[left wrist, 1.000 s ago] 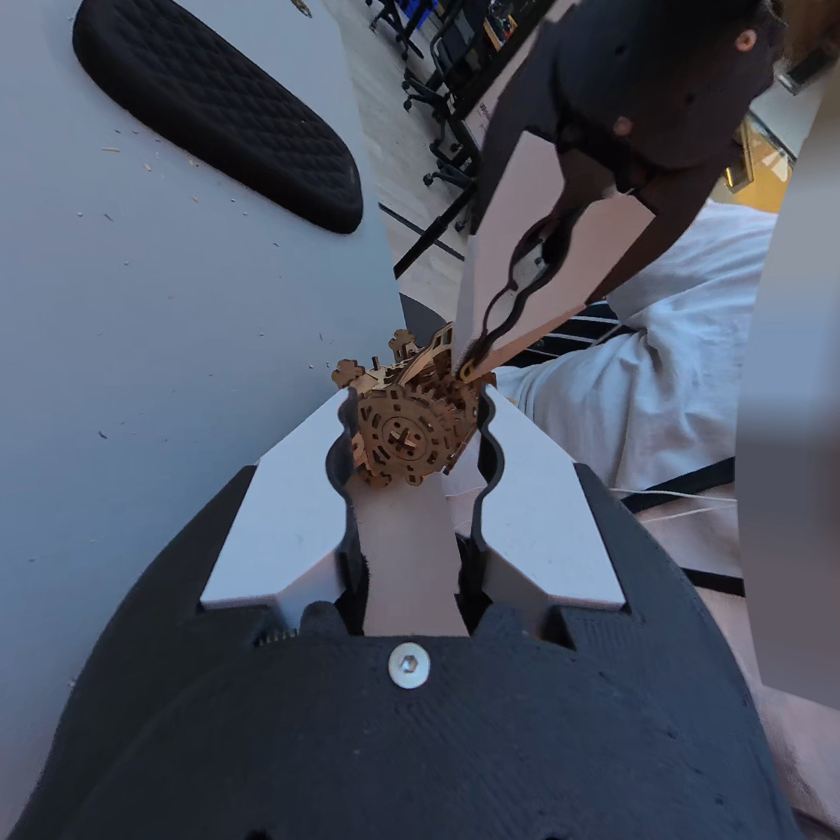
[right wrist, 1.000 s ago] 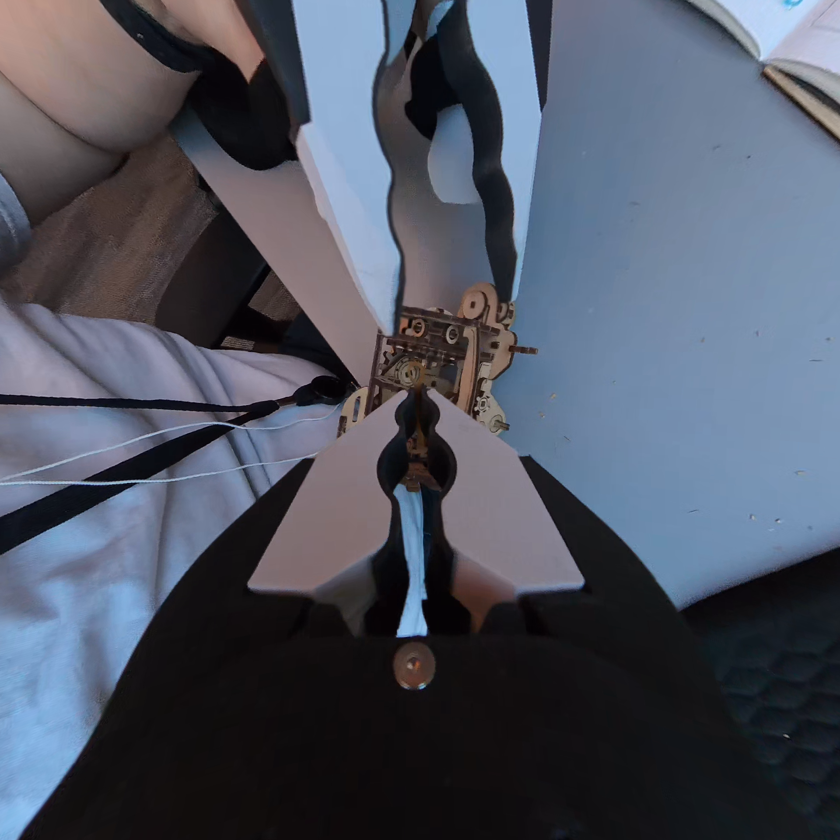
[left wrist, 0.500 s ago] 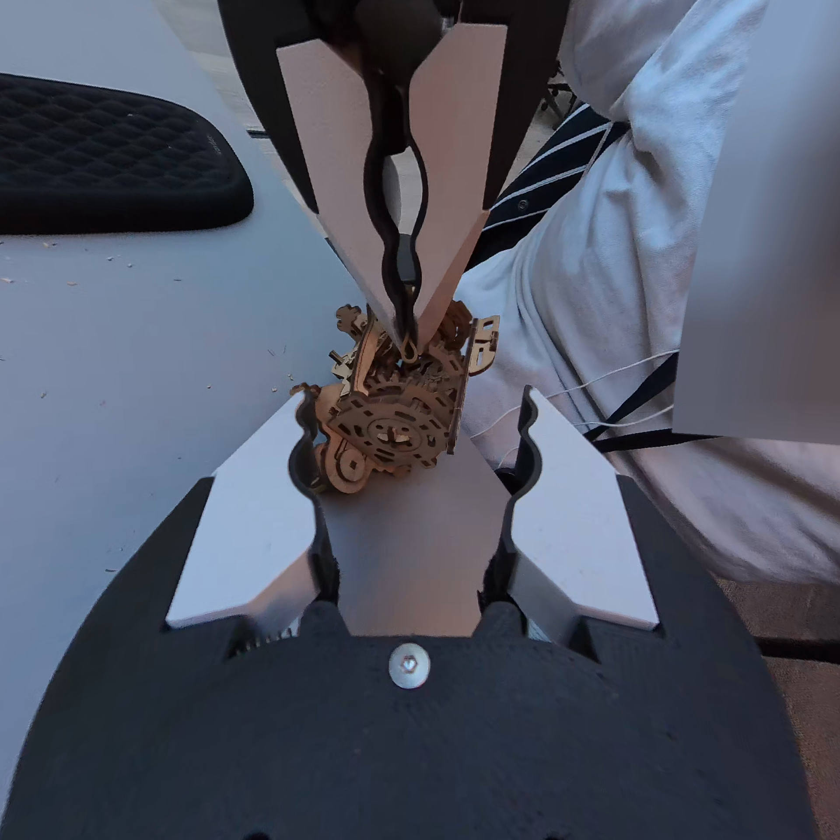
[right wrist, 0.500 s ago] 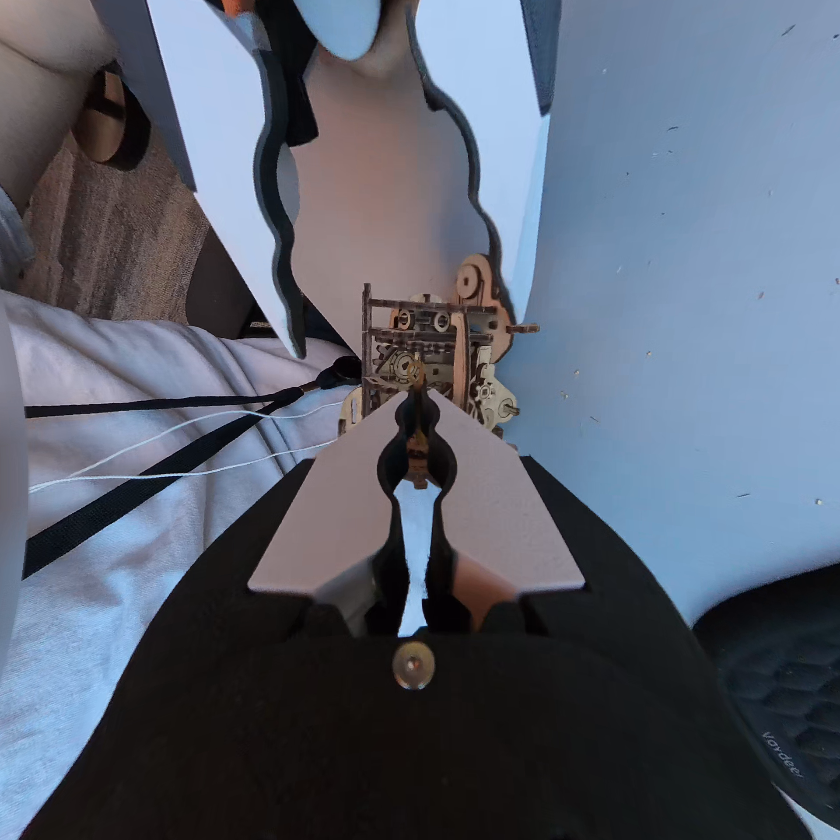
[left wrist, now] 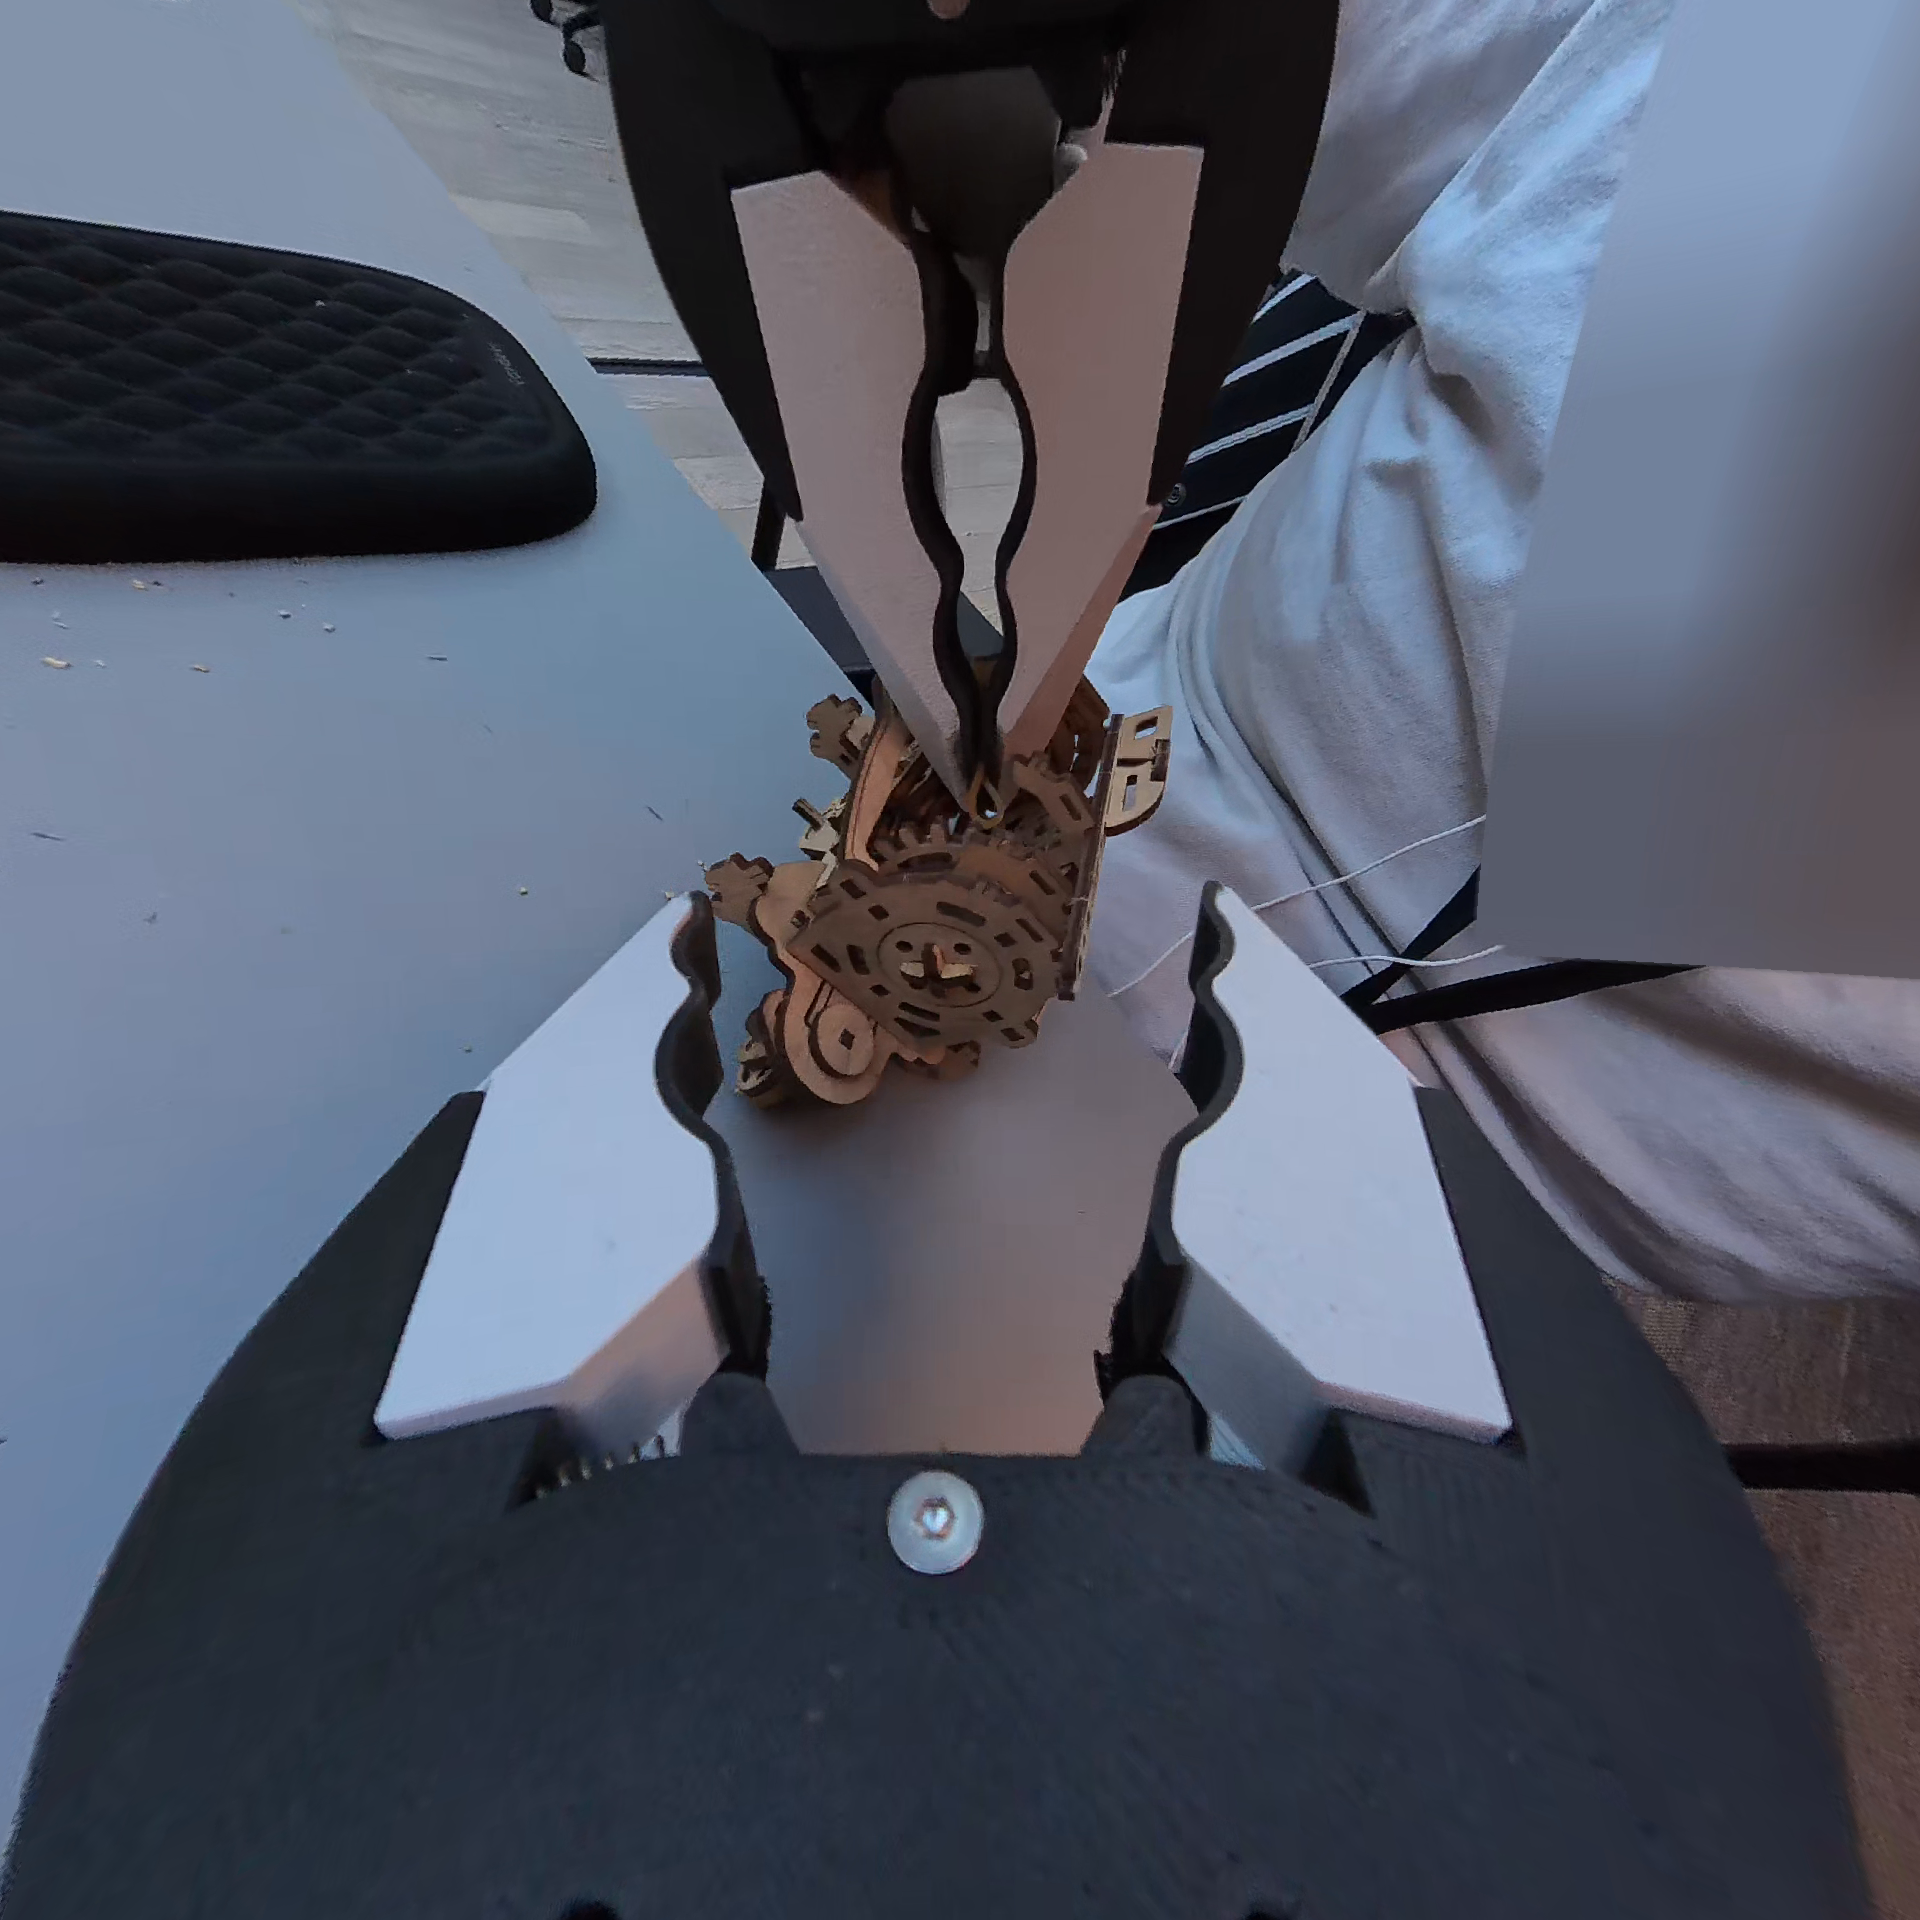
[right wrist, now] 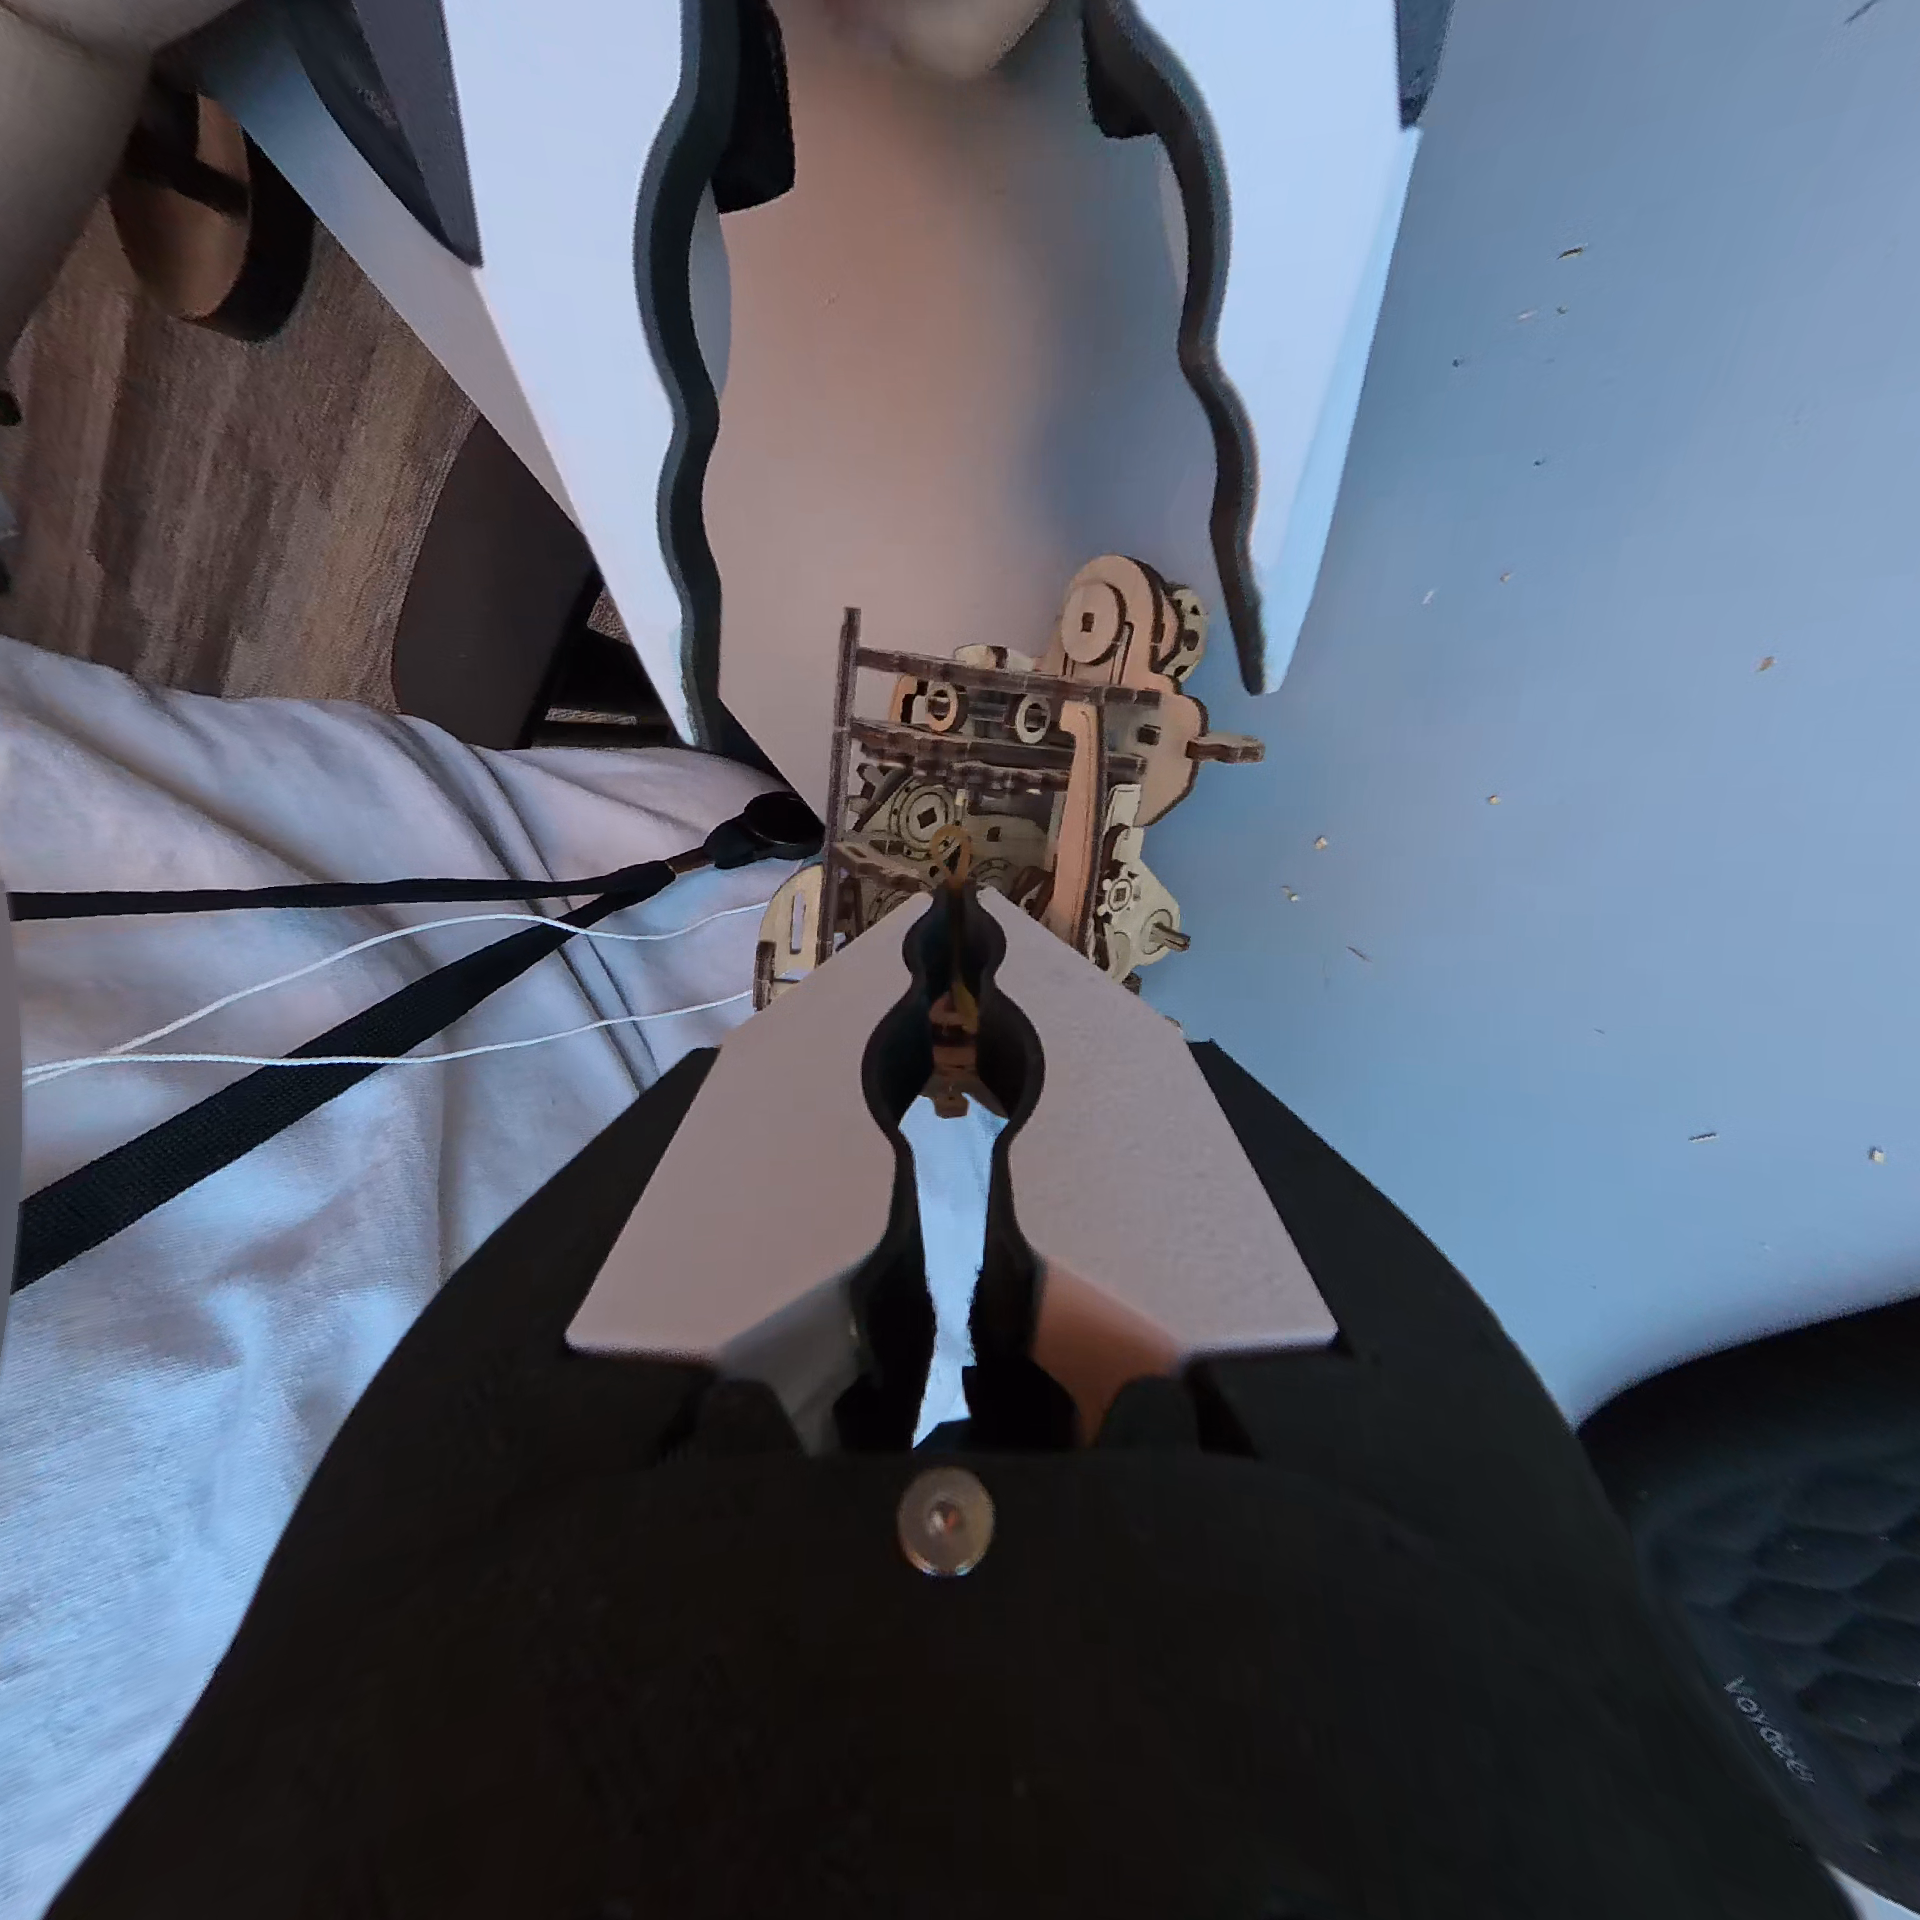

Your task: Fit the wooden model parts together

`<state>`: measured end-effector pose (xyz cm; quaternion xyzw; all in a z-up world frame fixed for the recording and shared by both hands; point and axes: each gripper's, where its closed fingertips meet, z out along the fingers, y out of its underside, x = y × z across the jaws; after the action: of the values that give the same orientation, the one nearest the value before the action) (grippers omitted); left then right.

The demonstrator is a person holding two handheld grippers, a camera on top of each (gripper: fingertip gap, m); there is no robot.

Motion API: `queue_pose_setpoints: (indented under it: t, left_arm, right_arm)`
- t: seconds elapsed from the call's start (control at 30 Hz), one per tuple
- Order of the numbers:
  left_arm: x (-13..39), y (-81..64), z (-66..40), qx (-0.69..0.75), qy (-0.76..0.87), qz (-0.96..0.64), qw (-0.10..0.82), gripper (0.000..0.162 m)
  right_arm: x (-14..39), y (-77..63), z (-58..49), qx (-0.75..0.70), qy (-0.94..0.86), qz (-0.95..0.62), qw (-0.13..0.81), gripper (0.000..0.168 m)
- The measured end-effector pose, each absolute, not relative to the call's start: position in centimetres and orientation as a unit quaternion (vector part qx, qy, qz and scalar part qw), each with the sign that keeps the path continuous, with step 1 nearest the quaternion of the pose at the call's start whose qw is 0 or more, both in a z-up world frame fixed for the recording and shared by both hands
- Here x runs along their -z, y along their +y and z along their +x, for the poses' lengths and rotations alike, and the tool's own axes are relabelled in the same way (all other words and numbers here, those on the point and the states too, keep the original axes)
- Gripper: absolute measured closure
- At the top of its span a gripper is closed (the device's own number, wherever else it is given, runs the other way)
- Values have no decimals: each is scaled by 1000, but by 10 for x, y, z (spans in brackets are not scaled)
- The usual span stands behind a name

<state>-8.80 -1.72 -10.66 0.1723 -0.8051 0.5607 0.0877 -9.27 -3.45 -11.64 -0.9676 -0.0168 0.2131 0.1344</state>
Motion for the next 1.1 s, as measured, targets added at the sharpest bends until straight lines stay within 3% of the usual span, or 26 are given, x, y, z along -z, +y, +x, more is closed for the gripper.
queue_pose_setpoints:
  t: [0.43,1.1]
  left_arm:
    - [120,-26,-89,-543,-818,152,116,84]
    - [118,-26,-90,-527,-824,187,-94,84]
  right_arm:
    - [114,-36,-96,-199,-51,-965,165,168]
    - [116,-36,-98,-111,-70,-963,234,168]
